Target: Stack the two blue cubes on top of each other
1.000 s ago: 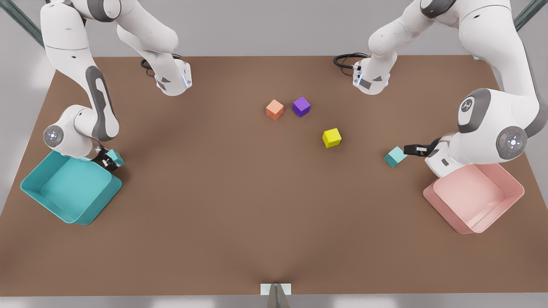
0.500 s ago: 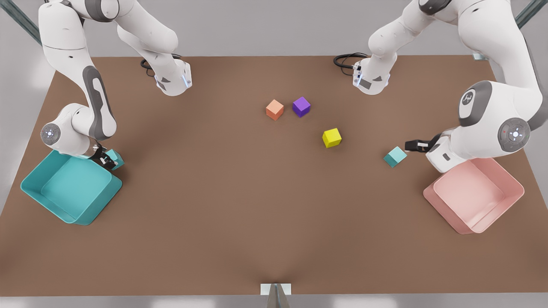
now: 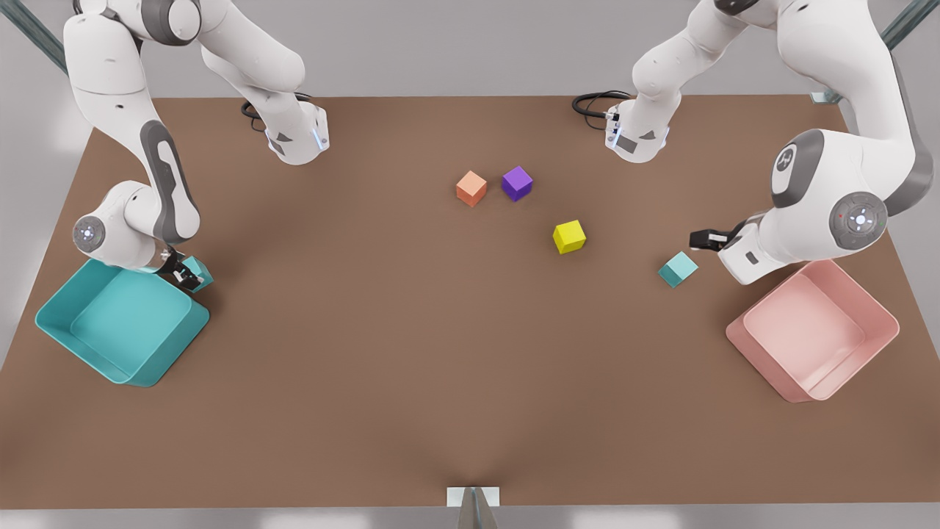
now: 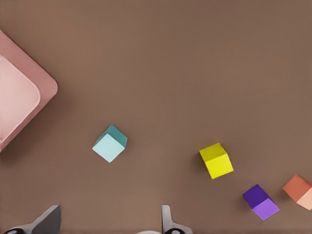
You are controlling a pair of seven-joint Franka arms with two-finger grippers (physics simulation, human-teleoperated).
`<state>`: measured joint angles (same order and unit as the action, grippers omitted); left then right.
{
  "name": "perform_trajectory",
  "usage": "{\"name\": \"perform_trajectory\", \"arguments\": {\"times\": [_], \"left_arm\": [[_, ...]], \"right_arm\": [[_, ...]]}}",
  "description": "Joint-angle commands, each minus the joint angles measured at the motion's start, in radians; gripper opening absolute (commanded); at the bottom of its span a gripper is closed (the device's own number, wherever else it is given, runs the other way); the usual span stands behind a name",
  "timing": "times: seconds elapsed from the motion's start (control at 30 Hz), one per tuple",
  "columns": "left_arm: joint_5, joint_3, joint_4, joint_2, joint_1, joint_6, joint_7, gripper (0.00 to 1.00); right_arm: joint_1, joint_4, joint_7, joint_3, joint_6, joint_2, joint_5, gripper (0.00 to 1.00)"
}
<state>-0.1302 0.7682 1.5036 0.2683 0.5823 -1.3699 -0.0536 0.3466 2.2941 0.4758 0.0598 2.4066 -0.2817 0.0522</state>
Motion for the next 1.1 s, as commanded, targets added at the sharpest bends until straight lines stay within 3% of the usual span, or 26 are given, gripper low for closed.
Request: {"name": "perform_trajectory", "arguments": {"times": [0.0,0.87,1.07], "left_arm": [[-0.002,0.0,0.0,-0.001,0.001,-0.001,0.035,1.0],[-0.002,0.0,0.001,-0.001,0.001,0.0,0.035,1.0],[-0.002,0.002,0.001,-0.004,0.001,0.015,0.034,1.0]], "right_arm": [[0.002,-0.001,-0.022,0.0,0.014,-0.005,-0.002,0.99],[0.048,-0.008,-0.063,-0.001,0.055,-0.054,-0.002,0.99],[0.055,-0.008,-0.08,-0.003,0.055,-0.054,-0.002,0.83]]}}
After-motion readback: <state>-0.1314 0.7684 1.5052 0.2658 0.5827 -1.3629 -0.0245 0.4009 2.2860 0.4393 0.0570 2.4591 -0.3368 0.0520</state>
